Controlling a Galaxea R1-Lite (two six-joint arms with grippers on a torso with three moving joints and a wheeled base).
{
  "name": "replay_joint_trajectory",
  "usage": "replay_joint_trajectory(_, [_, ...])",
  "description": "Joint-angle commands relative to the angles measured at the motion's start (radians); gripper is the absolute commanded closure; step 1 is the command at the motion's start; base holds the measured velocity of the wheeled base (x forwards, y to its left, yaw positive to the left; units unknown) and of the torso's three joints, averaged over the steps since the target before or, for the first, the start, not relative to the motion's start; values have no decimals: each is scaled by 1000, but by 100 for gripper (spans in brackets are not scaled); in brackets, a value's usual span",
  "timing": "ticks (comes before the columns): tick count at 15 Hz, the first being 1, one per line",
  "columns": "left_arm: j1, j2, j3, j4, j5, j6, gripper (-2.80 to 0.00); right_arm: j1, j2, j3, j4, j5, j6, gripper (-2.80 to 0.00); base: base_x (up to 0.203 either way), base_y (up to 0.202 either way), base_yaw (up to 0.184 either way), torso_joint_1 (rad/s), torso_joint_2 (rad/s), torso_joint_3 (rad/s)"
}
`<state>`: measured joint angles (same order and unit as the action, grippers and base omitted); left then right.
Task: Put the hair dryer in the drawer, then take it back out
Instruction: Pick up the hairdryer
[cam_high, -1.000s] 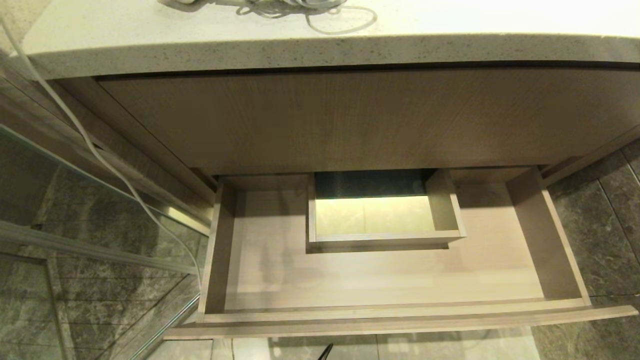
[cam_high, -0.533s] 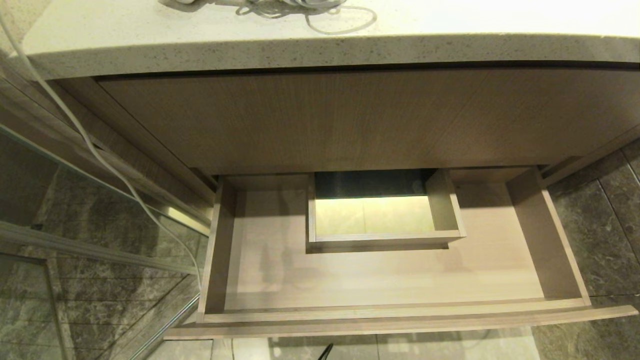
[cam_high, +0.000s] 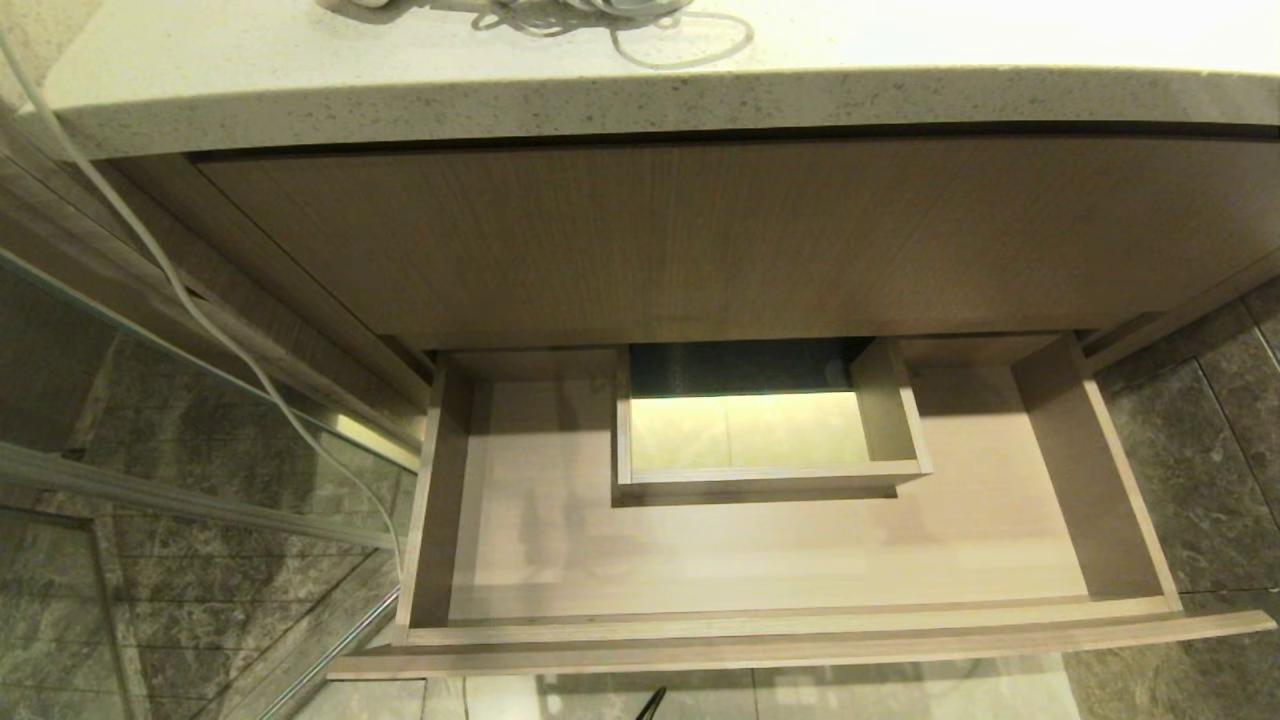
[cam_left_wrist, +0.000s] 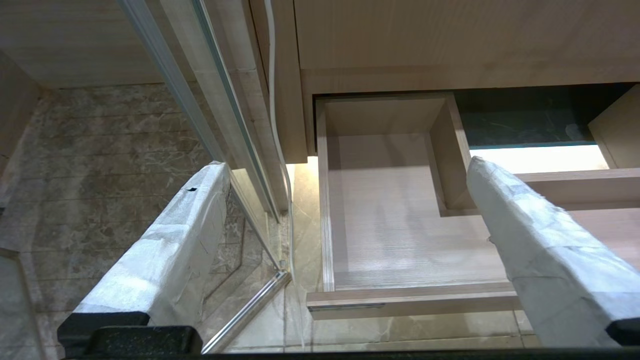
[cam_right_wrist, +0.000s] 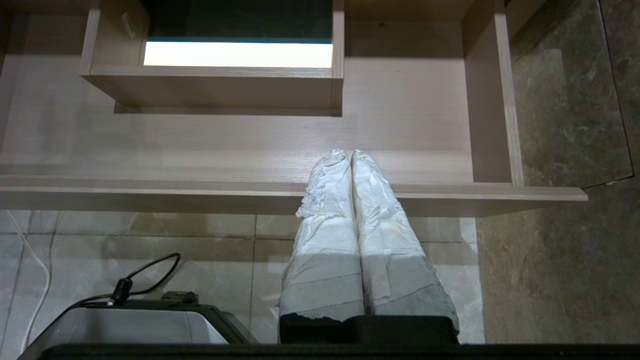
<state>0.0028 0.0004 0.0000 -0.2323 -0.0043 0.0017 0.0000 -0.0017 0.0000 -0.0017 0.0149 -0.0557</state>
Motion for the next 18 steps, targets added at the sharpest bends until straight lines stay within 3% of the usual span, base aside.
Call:
replay_joint_trajectory(1, [0,0,40,-1,1,6,-280,0,0,2,0,0,-1,0,0,0,0,0,0,0])
replay_joint_trajectory(7, [0,0,40,-1,1,0,-280,0,0,2,0,0,-1,0,0,0,0,1,1,66])
replay_joint_trajectory(18, [0,0,40,1,1,-3,-280,0,0,2,0,2,-1,0,0,0,0,1,2,201])
